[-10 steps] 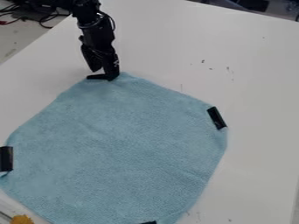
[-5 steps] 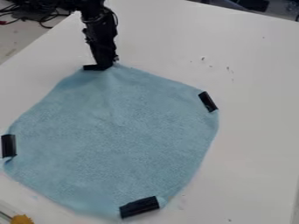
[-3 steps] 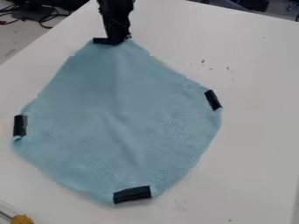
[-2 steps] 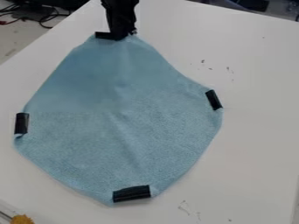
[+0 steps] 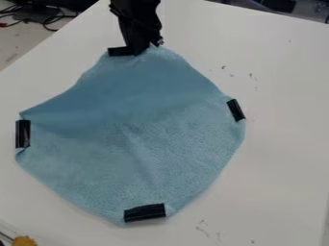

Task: Pince le tissu haut à gauche vers le bas à droite

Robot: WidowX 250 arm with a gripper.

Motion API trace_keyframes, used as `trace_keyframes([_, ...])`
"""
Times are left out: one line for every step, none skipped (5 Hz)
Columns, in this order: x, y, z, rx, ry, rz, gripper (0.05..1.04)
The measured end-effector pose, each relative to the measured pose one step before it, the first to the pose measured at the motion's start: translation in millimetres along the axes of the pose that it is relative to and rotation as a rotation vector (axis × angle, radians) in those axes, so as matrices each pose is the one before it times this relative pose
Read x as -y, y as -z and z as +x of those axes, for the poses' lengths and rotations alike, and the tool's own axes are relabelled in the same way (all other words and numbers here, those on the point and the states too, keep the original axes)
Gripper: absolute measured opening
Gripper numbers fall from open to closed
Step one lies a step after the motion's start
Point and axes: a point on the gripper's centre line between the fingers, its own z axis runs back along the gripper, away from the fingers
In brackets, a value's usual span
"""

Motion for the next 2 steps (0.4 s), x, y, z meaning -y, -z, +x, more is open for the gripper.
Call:
trace_keyframes([39.66, -12.39, -18.24, 0.0408, -0.0704, -0.0780, 0.058])
trace_keyframes([30.07, 1.15, -13.36, -0.0068, -0.0462, -0.0457, 0.058])
